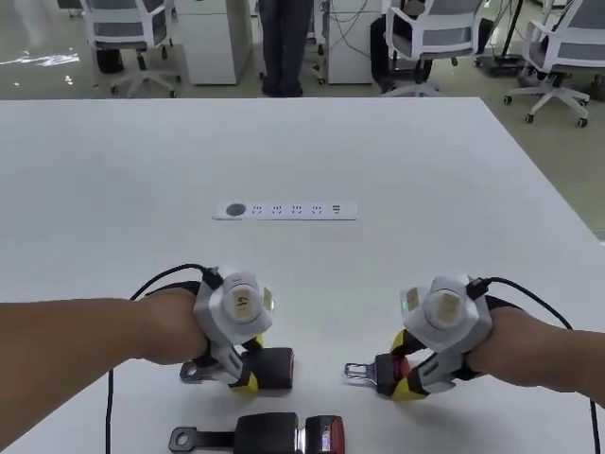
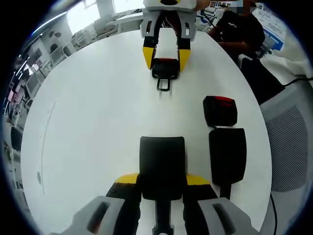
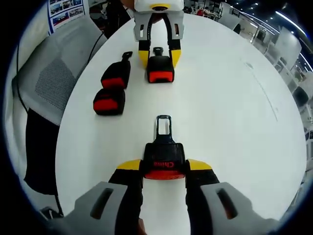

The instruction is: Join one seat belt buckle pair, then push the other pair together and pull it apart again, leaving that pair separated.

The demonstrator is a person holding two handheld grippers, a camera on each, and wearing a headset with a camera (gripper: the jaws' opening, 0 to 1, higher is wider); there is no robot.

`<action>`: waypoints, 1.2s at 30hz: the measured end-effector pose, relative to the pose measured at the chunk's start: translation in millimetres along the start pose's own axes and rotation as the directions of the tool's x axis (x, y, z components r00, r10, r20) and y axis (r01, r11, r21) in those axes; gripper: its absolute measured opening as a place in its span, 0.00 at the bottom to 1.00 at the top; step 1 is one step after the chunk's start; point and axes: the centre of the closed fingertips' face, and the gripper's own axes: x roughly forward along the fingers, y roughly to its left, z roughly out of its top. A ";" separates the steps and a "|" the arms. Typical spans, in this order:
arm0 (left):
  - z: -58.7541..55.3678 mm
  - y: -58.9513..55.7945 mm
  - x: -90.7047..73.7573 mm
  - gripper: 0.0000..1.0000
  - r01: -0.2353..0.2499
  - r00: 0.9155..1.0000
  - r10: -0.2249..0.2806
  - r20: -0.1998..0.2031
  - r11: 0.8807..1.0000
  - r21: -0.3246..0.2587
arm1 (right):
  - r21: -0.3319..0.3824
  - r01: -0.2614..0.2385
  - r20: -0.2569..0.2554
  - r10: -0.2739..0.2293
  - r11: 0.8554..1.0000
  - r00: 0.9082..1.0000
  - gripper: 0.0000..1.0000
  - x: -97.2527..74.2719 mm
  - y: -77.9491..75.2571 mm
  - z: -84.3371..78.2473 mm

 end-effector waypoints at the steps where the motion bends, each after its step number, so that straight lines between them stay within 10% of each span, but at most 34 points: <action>1: 0.1 -0.3 -0.2 0.33 -0.001 1.000 0.001 -0.001 1.000 -0.001 | -0.005 0.003 -0.009 -0.003 1.000 1.000 0.32 -0.3 2.9 -1.8; 15: -0.4 1.7 -0.6 0.35 -0.029 1.000 0.029 -0.011 1.000 0.001 | -0.023 0.034 -0.031 -0.035 0.999 0.999 0.33 -3.2 6.1 -3.9; 24: 2.0 3.0 -8.7 0.45 -0.109 0.994 0.109 -0.013 0.994 -0.001 | 0.071 0.139 0.051 -0.143 0.988 0.988 0.43 -21.1 -4.1 10.5; 29: 15.8 1.2 -24.6 0.48 -0.179 0.976 0.192 0.102 0.976 -0.123 | 0.163 0.180 0.146 -0.205 0.970 0.968 0.48 -46.5 10.1 31.4; 36: 23.6 -38.5 -56.0 0.60 -0.193 0.944 0.246 0.220 0.952 -0.237 | 0.260 0.210 0.193 -0.264 0.942 0.945 0.53 -51.8 39.4 34.5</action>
